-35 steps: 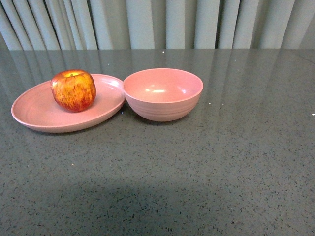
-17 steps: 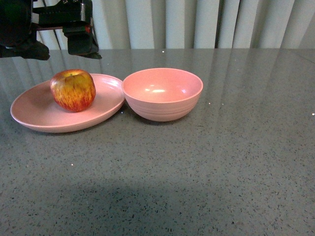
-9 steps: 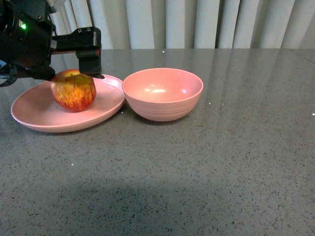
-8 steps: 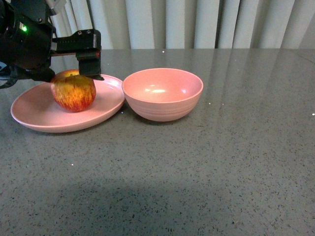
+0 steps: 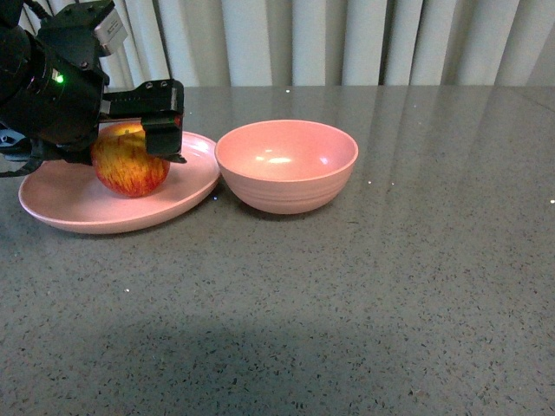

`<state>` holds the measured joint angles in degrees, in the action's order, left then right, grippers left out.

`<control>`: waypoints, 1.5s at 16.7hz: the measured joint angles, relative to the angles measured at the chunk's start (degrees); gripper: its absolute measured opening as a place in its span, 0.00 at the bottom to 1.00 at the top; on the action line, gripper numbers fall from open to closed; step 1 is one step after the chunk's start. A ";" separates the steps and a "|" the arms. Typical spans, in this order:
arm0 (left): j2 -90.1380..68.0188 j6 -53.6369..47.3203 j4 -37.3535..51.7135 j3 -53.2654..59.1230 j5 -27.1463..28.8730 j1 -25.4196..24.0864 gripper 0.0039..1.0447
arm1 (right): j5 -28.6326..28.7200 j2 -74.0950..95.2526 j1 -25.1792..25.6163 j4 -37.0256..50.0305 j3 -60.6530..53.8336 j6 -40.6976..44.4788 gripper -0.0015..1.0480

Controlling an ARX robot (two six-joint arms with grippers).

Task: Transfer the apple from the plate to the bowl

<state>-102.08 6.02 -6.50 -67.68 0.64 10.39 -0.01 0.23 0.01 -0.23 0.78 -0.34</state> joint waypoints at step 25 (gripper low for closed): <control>5.90 -4.37 -4.26 -8.76 3.30 13.86 0.66 | 0.00 0.02 0.00 0.00 0.00 0.00 0.94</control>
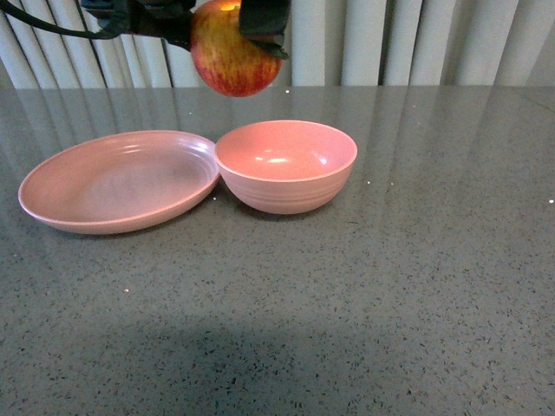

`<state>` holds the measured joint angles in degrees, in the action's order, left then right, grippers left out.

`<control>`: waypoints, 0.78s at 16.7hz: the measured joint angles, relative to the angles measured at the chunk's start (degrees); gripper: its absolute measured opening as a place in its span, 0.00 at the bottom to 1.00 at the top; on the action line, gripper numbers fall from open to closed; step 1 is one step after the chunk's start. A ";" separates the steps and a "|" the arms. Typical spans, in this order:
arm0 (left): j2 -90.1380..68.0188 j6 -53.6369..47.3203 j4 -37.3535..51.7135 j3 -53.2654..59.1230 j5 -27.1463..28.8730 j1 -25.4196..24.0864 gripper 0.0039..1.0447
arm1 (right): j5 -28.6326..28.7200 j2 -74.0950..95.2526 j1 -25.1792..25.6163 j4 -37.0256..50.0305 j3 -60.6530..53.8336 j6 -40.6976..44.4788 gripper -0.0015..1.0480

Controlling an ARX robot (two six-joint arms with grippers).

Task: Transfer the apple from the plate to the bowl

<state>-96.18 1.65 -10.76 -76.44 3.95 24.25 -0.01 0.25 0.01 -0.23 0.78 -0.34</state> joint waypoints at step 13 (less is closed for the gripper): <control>-9.64 4.76 0.96 -1.51 -0.57 3.76 0.65 | 0.00 0.00 0.00 0.00 -0.02 0.00 0.94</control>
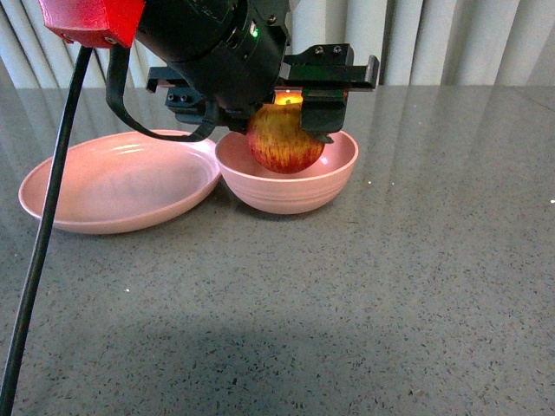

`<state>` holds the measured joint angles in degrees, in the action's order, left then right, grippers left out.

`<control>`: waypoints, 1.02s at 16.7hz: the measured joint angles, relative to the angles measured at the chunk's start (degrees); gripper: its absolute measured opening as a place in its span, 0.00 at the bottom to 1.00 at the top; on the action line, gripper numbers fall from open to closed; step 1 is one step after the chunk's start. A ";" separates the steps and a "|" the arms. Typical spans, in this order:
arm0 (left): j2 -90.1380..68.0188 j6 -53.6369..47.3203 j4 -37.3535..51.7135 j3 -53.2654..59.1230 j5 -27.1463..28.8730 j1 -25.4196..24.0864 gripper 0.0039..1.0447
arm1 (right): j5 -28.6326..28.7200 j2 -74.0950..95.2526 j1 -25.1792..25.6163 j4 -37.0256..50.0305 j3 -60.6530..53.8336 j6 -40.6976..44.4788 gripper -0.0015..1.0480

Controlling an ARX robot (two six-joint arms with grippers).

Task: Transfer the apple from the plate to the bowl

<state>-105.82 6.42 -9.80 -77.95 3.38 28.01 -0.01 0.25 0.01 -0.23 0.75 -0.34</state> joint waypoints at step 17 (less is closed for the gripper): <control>-2.89 2.19 0.76 0.00 -0.87 -1.16 0.93 | 0.00 0.00 0.00 0.00 0.02 0.00 0.94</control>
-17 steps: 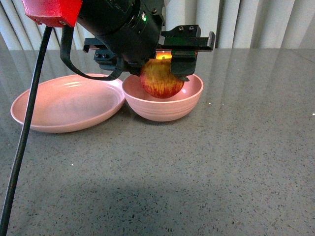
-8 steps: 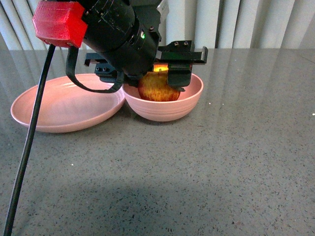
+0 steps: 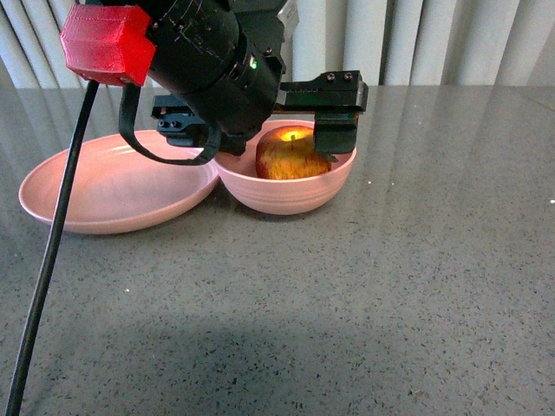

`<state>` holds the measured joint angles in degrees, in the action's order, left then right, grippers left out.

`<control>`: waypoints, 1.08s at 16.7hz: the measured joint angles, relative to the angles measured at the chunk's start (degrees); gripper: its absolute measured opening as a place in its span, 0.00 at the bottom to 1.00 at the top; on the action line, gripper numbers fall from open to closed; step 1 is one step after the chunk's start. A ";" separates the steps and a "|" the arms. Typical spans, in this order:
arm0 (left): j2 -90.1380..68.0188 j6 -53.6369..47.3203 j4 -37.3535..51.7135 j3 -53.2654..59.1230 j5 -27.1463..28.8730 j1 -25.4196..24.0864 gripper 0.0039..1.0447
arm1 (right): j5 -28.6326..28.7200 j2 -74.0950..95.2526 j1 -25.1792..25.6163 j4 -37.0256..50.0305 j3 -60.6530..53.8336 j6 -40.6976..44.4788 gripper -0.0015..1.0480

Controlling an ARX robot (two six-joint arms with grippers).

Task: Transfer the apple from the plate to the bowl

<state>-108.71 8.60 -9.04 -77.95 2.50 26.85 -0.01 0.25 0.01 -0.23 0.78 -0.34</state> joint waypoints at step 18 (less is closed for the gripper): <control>49.33 -7.74 17.57 24.90 13.46 -9.33 0.75 | 0.00 0.00 0.00 -0.02 -0.02 0.00 0.94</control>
<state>-59.37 0.86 8.54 -53.06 15.97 17.52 -0.01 0.25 0.01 -0.25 0.75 -0.34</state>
